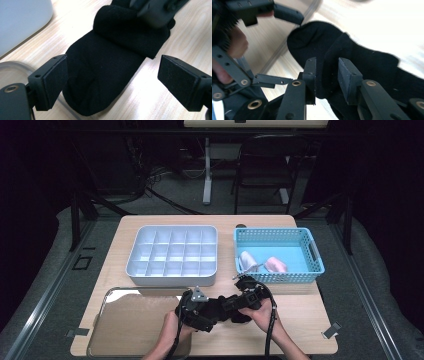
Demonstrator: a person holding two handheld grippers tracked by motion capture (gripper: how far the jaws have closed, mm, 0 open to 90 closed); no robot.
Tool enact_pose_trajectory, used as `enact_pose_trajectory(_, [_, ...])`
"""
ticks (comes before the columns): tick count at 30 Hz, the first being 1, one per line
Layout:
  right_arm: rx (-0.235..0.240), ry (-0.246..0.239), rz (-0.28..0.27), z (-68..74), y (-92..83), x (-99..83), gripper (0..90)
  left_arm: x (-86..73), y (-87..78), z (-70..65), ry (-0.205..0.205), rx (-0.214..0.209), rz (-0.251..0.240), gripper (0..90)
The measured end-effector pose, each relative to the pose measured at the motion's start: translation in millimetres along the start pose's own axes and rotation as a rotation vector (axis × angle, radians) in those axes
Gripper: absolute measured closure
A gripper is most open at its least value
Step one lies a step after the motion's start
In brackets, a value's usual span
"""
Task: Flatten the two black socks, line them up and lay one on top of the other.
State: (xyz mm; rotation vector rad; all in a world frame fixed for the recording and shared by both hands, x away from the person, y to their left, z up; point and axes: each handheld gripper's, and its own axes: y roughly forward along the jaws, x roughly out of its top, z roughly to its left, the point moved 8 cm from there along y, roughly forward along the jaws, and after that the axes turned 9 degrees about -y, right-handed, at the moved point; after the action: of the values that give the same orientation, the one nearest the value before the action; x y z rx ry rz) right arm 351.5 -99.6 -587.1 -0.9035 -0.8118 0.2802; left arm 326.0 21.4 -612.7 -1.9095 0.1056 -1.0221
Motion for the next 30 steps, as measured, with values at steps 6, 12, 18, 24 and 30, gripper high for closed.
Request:
enact_pose_trajectory(6, [-0.011, 0.004, -0.043, -9.8, -18.6, -0.7, 62.1, 1.2, 0.5, -3.9, 0.013, 0.009, -0.004, 14.5])
enact_pose_trajectory(12, [-0.188, 0.023, -0.034, -35.5, -38.6, -11.6, 54.4, 1.3, 0.9, -4.4, 0.001, 0.004, 0.000, 16.6])
enact_pose_trajectory(18, [-0.305, 0.068, -0.024, -64.0, -60.0, -29.3, 49.9, 0.2, -1.4, 4.7, -0.016, 0.052, 0.006, 25.4])
enact_pose_trajectory(24, [-0.413, 0.122, 0.011, -90.2, -71.8, -45.0, 52.6, 1.7, -1.9, 6.5, -0.025, 0.065, -0.001, 34.4])
enact_pose_trajectory(30, [-0.404, 0.173, 0.107, -104.2, -60.9, -59.0, 55.1, -1.2, 4.6, 1.4, 0.026, 0.078, 0.020, 49.0])
